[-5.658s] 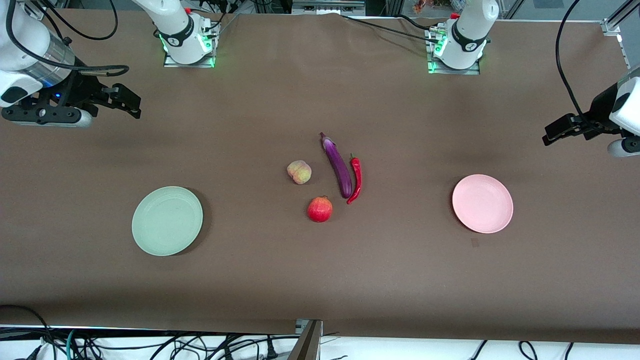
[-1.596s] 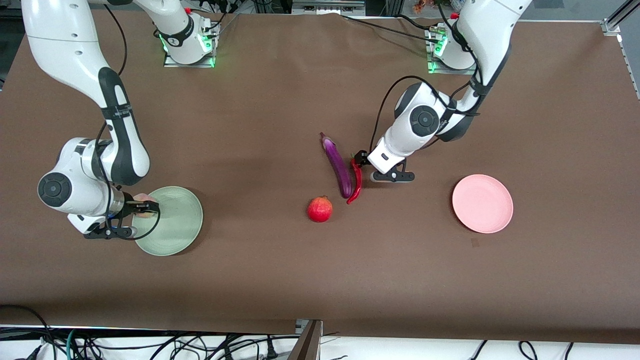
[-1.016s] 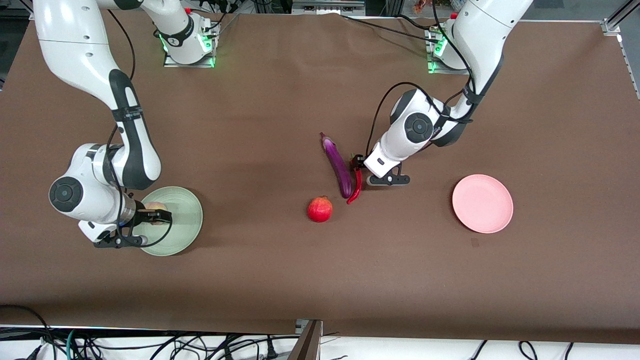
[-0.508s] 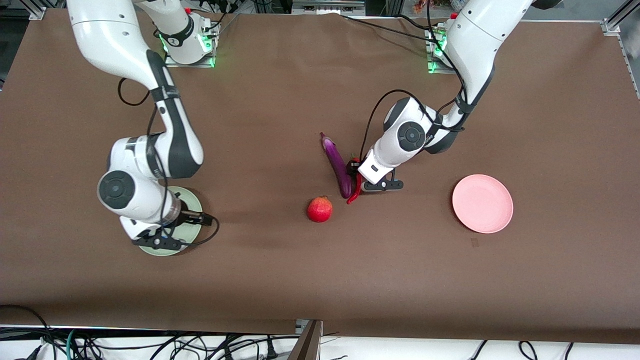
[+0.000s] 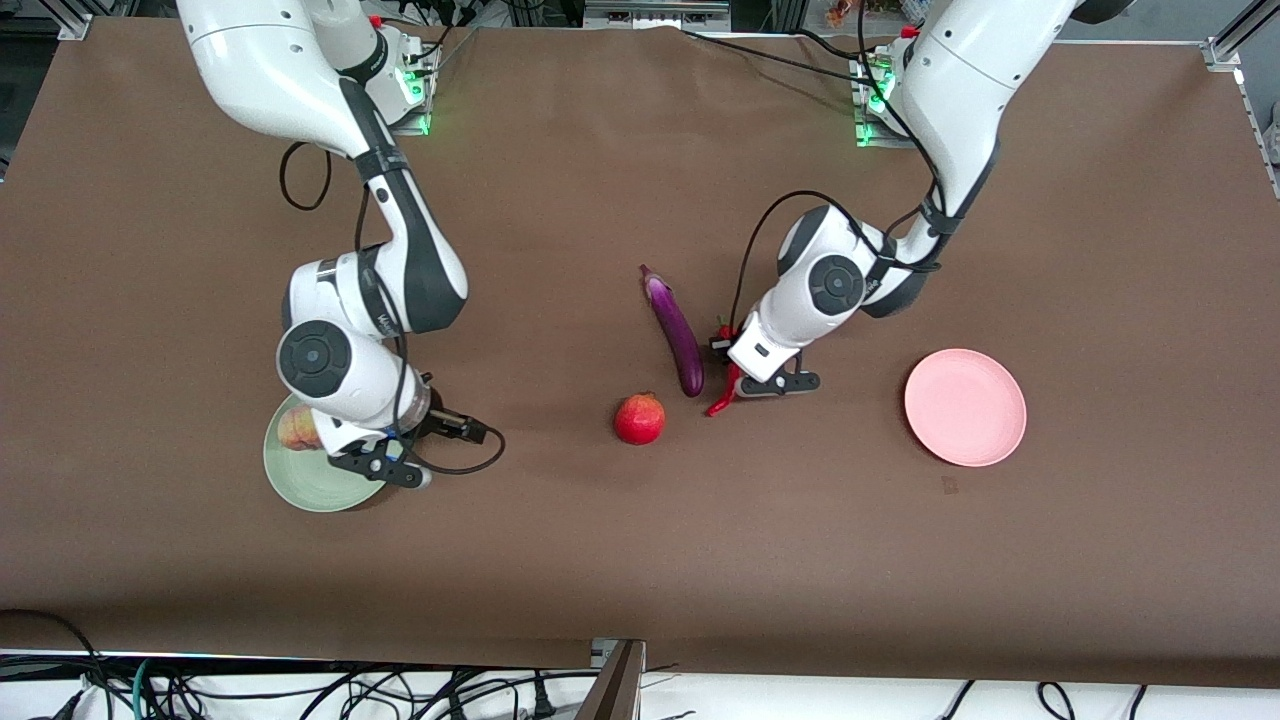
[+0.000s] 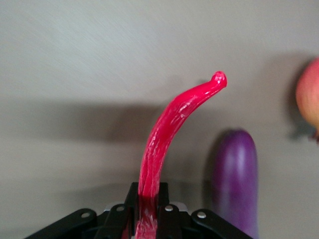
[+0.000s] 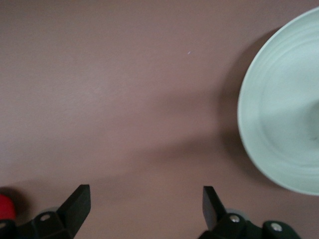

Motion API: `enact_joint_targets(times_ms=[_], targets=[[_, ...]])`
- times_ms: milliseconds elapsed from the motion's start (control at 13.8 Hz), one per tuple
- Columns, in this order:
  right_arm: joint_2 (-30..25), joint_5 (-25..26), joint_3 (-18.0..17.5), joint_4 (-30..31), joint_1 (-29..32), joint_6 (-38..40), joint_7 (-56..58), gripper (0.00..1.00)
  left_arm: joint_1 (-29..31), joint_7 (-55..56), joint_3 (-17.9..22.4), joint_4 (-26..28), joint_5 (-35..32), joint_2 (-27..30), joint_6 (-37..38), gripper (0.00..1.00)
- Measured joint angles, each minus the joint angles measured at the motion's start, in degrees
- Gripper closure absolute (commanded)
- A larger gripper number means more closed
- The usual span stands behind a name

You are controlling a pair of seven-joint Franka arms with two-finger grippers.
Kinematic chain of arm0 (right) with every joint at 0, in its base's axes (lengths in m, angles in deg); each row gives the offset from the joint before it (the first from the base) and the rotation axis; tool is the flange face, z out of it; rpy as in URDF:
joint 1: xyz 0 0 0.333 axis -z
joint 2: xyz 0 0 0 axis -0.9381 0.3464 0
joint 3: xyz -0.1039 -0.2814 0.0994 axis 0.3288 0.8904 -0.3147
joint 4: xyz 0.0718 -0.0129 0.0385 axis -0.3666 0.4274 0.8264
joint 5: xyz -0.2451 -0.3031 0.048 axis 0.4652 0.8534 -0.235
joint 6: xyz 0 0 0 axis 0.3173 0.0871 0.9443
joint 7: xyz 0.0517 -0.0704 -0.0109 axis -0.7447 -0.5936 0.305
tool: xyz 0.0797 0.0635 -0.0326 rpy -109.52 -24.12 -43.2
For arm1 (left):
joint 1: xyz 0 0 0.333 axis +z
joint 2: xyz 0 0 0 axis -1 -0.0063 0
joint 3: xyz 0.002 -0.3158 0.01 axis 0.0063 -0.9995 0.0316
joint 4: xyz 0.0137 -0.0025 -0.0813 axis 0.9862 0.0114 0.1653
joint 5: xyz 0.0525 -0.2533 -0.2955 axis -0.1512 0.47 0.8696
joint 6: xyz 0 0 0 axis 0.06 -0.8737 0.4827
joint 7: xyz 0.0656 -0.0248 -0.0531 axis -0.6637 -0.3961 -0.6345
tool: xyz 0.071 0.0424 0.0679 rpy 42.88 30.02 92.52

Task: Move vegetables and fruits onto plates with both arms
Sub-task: 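Carry the chili toward the pink plate while the right gripper reaches the apple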

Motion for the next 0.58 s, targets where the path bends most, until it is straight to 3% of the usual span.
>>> enact_joint_targets(times_ms=[218,435,580], targets=[[0.82,-0.06,-3.31,-1.4,-0.61,-1.79,-8.55,0.01,6.63,-0.11,0.9,-2.7,-5.34,4.38,9.37,1.0],[3.26,-0.09,-5.81,-2.59,-2.64,-7.17,-18.45,0.01,15.7,-4.52,1.23,-10.93,-13.24,7.92,26.09,1.0],[5.97,-0.09,-6.02,-3.72,-5.95,-12.37,-25.81,0.01,21.83,-11.34,1.47,-14.17,-14.38,8.41,30.24,1.0]])
